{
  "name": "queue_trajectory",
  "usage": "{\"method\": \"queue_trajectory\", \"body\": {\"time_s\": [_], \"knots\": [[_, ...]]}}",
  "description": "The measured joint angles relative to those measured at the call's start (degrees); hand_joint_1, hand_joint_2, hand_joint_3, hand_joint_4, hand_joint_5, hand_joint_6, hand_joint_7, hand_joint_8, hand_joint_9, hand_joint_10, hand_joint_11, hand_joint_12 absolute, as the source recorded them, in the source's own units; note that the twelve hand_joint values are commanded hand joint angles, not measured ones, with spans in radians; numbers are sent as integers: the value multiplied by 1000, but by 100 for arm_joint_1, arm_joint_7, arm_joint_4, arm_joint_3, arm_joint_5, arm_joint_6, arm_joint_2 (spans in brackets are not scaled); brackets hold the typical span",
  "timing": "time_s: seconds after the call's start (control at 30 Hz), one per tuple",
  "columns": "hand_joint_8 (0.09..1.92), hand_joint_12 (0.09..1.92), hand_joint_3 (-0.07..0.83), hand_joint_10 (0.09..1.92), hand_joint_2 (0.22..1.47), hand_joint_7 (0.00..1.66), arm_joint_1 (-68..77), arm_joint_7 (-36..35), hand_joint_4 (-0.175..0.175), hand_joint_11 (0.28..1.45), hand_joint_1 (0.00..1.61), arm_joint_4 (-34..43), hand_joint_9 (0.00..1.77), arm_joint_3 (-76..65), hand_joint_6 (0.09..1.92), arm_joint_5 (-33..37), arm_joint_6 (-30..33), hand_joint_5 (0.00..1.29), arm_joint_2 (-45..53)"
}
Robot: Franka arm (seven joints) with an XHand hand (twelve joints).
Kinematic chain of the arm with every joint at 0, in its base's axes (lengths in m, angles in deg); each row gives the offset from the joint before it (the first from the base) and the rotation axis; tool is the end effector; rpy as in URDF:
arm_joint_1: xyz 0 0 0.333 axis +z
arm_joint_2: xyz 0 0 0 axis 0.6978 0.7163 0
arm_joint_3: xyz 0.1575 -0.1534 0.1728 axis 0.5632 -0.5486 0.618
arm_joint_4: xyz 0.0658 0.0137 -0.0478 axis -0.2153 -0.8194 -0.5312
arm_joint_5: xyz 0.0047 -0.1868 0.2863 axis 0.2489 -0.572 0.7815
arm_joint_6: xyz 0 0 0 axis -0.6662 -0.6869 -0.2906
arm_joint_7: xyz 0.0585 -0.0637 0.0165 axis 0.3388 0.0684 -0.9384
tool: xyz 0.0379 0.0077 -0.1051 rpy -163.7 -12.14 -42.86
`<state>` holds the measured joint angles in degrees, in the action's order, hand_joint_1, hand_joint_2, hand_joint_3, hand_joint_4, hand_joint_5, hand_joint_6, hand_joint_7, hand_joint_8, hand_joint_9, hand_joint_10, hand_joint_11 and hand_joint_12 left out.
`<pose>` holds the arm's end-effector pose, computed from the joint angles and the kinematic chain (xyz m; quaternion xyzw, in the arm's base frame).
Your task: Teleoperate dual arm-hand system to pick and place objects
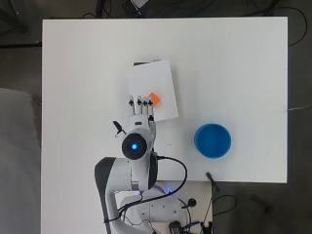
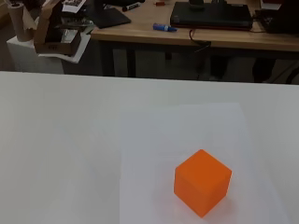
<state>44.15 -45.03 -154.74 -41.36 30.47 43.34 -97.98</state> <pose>0.2757 0.0065 0.5701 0.9046 0.4259 0.0100 0.0139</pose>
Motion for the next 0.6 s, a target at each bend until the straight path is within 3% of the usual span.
{"method": "queue_trajectory", "body": {"time_s": [0.13,0.33,0.6], "knots": [[87,87,-7,87,960,410,-1,569,60,482,145,25,508,234,87,-17,144,242,-358],[87,87,1,87,983,479,-9,493,64,563,221,-267,606,226,87,241,642,261,-342],[87,87,-2,87,976,448,-85,897,66,567,229,-863,600,185,87,467,1784,223,-81]]}}
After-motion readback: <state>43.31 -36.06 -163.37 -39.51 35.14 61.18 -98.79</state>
